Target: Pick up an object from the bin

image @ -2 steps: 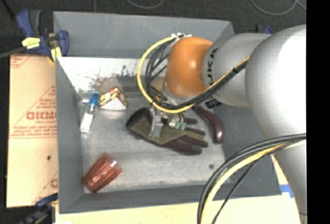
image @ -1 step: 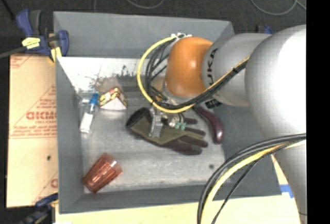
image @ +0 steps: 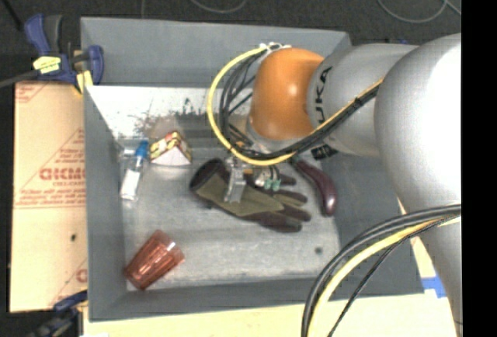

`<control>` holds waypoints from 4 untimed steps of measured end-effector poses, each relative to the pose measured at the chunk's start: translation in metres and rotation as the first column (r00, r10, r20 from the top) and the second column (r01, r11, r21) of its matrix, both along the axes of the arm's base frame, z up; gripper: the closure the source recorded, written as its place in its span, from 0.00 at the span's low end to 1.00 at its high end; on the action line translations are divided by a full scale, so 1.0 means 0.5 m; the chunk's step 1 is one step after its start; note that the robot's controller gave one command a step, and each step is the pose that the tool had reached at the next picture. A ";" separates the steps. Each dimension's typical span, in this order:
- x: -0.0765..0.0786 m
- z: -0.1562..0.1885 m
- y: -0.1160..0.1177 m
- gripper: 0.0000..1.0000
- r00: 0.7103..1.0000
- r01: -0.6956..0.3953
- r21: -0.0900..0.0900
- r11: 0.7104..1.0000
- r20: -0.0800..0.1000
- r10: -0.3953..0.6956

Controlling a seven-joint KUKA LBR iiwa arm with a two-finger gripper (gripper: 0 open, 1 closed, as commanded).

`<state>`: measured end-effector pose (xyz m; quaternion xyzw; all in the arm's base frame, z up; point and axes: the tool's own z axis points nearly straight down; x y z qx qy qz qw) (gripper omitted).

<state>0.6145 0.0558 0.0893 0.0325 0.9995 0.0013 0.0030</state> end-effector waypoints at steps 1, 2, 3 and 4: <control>0.023 0.073 0.015 1.00 0.998 0.059 0.001 0.998 0.001 -0.059; 0.023 0.073 0.015 1.00 0.998 0.059 0.001 0.998 0.001 -0.059; 0.018 0.151 0.017 1.00 0.999 0.052 -0.001 0.999 -0.007 -0.052; 0.006 0.253 0.024 1.00 0.998 0.055 0.001 0.998 0.003 -0.055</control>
Offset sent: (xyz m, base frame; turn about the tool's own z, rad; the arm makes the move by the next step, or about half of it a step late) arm 0.0000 0.0000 0.0000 0.0000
